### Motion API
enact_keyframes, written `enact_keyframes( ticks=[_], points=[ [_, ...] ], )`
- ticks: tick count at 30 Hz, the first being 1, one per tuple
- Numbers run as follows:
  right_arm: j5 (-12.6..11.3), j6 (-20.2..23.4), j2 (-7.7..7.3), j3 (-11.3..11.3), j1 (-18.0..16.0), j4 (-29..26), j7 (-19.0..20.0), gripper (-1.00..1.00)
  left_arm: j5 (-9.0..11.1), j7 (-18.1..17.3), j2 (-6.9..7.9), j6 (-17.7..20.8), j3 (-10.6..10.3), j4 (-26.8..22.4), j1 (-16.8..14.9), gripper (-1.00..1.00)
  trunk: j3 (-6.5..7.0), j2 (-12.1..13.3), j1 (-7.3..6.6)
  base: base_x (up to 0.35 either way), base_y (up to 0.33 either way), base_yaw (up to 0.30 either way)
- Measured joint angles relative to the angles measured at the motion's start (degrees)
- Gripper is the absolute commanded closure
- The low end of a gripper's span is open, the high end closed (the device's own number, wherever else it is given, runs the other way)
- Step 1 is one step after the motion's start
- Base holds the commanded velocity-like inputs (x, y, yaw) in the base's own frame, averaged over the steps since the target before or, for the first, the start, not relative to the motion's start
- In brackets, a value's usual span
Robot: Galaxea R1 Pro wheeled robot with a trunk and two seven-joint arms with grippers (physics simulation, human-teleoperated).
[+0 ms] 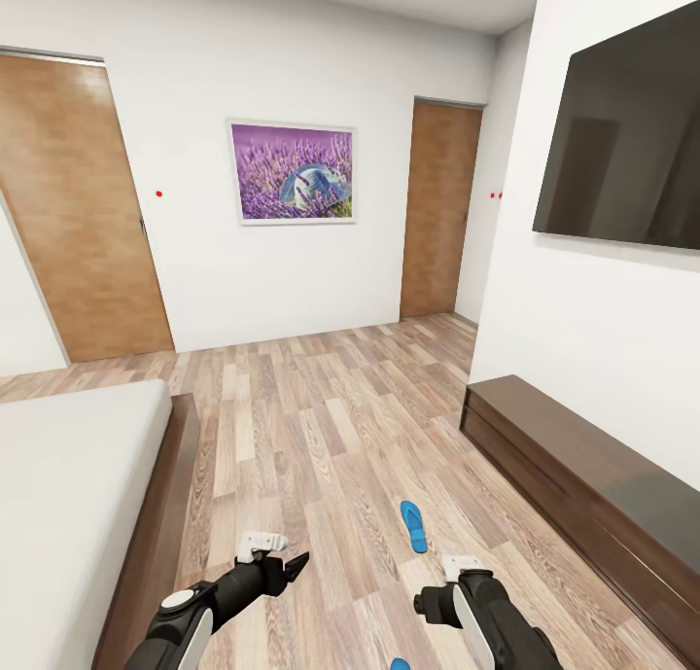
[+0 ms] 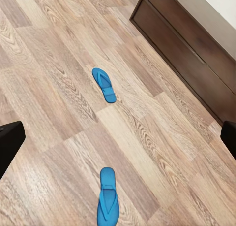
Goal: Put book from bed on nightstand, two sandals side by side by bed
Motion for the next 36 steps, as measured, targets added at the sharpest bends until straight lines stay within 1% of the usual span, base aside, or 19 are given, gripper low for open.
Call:
enact_keyframes(
  ticks=[36],
  points=[
    [0.0,-0.1,0.00,0.0,0.0,0.1,0.0,-1.00,0.0,0.0,0.00,-0.1,0.0,0.0,0.0,-1.00,0.00,0.0,0.00,0.000,0.000,0.000]
  ],
)
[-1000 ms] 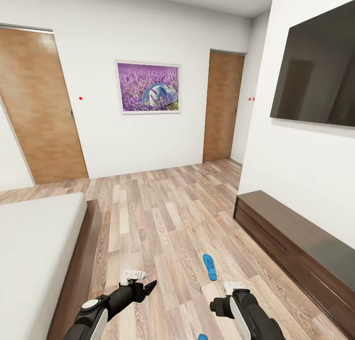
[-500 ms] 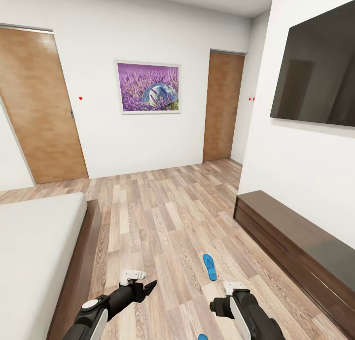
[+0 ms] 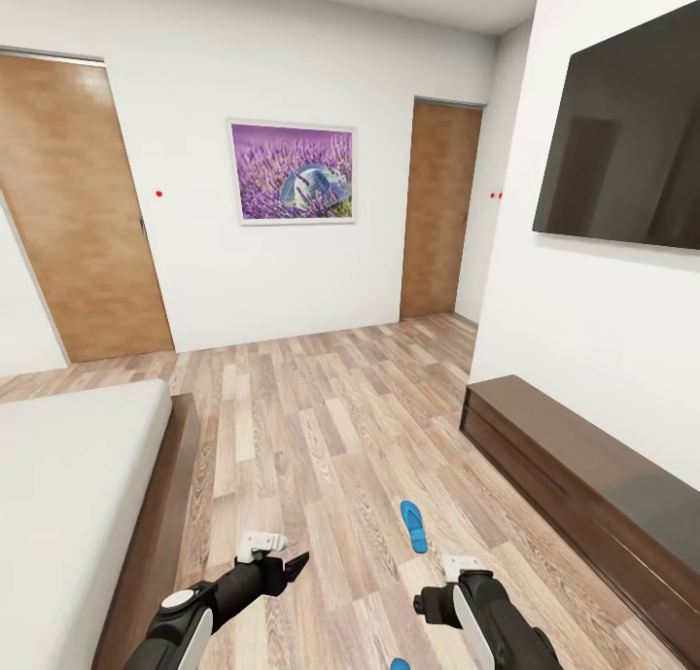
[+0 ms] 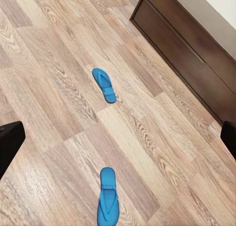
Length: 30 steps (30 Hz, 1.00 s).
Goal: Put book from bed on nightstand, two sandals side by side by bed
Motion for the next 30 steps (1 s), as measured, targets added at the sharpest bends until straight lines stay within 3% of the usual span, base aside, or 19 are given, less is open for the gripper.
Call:
enact_keyframes(
  ticks=[13,30],
  points=[
    [0.0,0.0,0.00,0.0,0.0,0.2,0.0,-1.00,0.0,0.1,0.00,0.0,0.0,0.0,0.0,-1.00,0.00,0.0,0.00,0.000,0.000,0.000],
    [0.0,-0.1,0.00,0.0,0.0,0.3,0.0,-1.00,0.0,0.2,-0.07,0.0,-0.1,0.1,0.0,-1.00,-3.05,-6.8,3.73,0.000,0.000,0.000]
  ],
)
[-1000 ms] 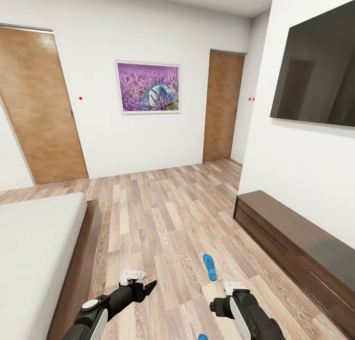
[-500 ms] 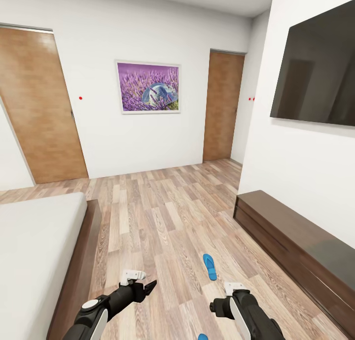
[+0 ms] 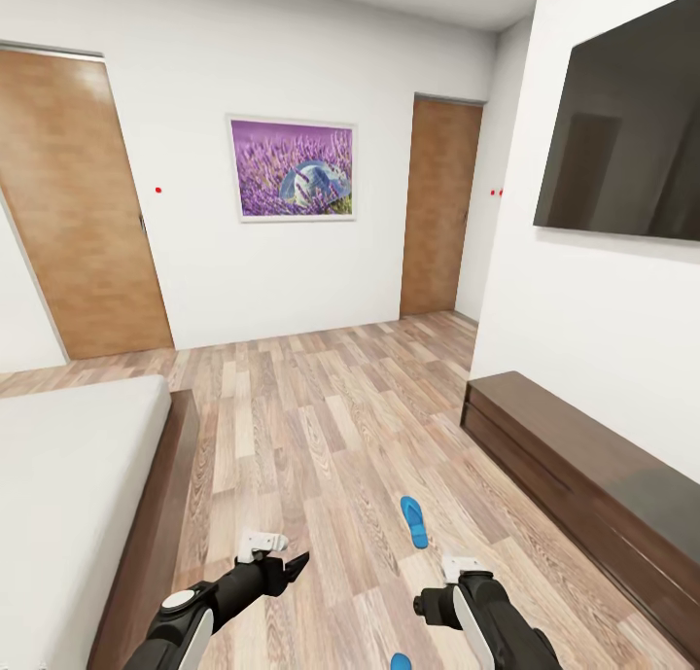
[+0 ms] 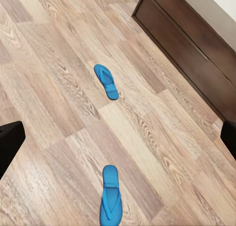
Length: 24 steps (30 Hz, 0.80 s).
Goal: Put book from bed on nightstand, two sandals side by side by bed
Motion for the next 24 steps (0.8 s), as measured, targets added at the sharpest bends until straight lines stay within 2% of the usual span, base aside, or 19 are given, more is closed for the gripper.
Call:
enact_keyframes(
  ticks=[24],
  points=[
    [0.0,-1.6,0.00,0.0,0.0,0.0,0.0,-1.00,0.0,0.0,-0.02,0.0,0.0,0.0,0.0,-1.00,-4.31,-9.6,5.27,0.000,0.000,0.000]
  ],
)
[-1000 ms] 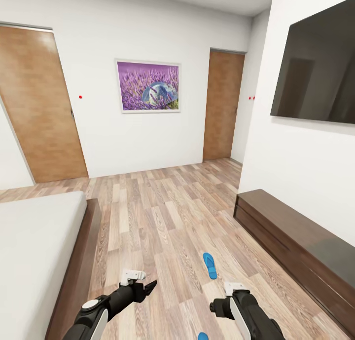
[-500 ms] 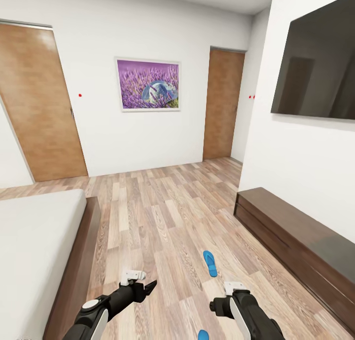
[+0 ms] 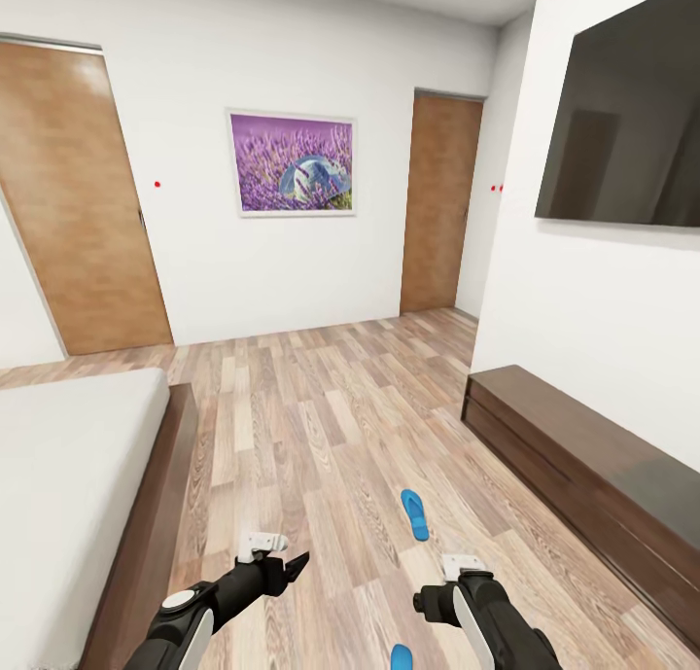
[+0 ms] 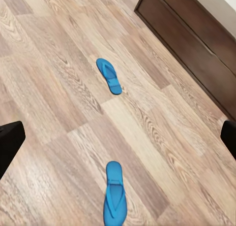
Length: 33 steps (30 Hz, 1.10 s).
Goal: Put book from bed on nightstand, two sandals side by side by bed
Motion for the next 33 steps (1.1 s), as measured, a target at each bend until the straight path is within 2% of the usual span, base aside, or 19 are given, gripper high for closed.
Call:
enact_keyframes(
  ticks=[33],
  points=[
    [0.0,0.0,0.00,0.0,0.0,0.1,0.0,-1.00,0.0,0.0,0.01,0.0,0.0,0.0,0.0,-1.00,-5.93,-13.2,7.25,0.000,0.000,0.000]
  ],
)
